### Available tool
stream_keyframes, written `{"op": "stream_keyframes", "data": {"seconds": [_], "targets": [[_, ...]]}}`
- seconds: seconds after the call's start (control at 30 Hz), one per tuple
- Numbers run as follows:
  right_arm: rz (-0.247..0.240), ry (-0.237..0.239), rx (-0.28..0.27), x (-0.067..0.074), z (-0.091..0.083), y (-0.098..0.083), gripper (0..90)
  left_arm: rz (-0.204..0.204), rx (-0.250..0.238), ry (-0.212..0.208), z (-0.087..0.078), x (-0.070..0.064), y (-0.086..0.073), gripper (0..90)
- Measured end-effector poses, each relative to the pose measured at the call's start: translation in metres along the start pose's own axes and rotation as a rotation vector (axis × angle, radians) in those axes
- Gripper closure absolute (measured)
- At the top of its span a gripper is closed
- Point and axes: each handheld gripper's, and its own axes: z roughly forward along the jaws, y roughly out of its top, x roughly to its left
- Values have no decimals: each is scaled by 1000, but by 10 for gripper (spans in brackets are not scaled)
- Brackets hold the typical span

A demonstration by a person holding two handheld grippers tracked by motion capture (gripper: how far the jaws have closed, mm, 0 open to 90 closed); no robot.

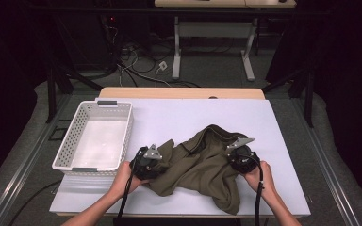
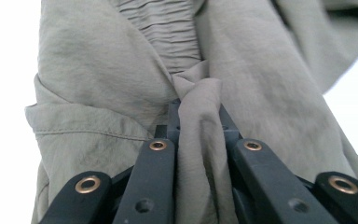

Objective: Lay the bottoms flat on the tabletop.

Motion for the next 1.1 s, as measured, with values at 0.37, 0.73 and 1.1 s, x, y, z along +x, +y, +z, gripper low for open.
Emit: {"op": "stream_keyframes", "data": {"seconds": [0.37,0.73,1.1], "targets": [[44,-26,-6,-15,3,-6,610,31,-24,106,-7,-4,9,539],[55,83,-27,-6,12,5,238,-23,40,113,7,15,16,275],[42,56,-9,-6,24,-3,799,-1,6,12,16,9,1,792]]}}
